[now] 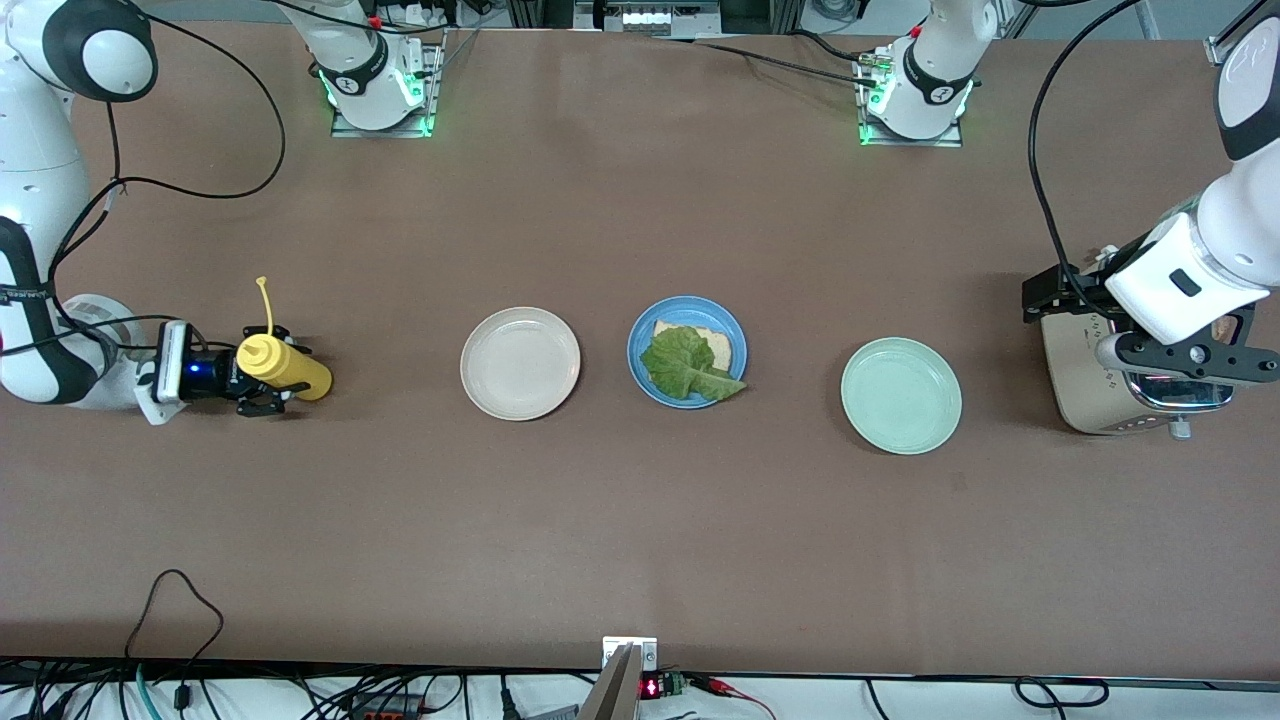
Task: Make sandwich in blue plate with both arms
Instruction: 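Lift the mustard bottle and carry it over the blue plate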
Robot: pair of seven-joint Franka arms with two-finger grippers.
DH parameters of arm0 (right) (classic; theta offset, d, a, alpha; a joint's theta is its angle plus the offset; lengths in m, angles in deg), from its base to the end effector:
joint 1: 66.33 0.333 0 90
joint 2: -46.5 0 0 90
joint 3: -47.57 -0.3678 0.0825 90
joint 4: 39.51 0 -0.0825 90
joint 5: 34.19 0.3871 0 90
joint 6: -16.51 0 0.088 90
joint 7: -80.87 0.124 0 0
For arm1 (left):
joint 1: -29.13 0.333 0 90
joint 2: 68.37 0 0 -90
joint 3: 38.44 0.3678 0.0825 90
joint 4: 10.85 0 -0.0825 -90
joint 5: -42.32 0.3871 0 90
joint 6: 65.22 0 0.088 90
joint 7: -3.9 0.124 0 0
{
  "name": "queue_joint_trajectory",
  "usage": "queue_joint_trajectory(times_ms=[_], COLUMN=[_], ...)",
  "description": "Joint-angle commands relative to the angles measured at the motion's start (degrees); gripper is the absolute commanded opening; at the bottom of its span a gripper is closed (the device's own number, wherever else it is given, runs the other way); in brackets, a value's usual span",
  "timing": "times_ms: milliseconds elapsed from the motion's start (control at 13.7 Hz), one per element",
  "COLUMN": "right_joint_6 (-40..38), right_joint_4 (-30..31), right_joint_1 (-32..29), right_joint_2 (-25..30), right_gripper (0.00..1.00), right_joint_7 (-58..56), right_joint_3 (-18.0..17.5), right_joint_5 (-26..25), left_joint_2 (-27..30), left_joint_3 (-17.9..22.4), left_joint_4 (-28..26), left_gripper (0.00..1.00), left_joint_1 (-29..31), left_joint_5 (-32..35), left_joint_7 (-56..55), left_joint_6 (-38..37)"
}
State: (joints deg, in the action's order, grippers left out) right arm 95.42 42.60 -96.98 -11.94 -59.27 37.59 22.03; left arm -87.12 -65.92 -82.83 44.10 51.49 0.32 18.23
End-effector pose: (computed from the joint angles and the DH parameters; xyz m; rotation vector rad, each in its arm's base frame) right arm 0.6480 -0.1459 0.1353 -1.1865 -1.3026 -1.0485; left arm 0.6465 -0.0634 0.6161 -3.1090 0.2022 0.1409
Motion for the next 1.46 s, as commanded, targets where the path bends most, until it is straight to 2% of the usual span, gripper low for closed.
queue_joint_trajectory(times_ms=[0,293,586,805,1098,1391], right_joint_6=[4.3,13.35,24.33,30.32,31.21,32.71], right_joint_4=[0.85,0.68,0.24,-1.95,-8.28,-8.29], right_joint_1=[6.12,14.55,24.83,32.74,44.08,51.91], right_joint_2=[7.71,14.3,20.37,22.31,22.05,21.53], right_gripper=[0.27,0.28,0.29,0.3,0.3,0.3], right_joint_7=[5.72,16.09,31.56,45.6,67.05,79.73], right_joint_3=[0.75,0.84,0.93,0.93,0.84,0.84], right_joint_5=[0.12,-4.26,-13.92,-25.5,-45.09,-58.74], left_joint_2=[0.2,0.2,0.2,0.2,0.2,0.2], left_joint_3=[-0.28,-0.28,-0.28,-0.28,-0.28,-0.28], left_joint_4=[0.17,0.17,0.17,0.17,0.17,0.17], left_gripper=[1.0,1.0,1.0,1.0,1.0,1.0], left_joint_1=[0.41,0.41,0.41,0.41,0.41,0.41], left_joint_5=[-0.74,-0.74,-0.74,-0.74,-0.74,-0.74], left_joint_7=[-0.29,-0.29,-0.29,-0.29,-0.29,-0.29], left_joint_6=[-0.57,-0.57,-0.66,-0.74,-0.74,-0.74])
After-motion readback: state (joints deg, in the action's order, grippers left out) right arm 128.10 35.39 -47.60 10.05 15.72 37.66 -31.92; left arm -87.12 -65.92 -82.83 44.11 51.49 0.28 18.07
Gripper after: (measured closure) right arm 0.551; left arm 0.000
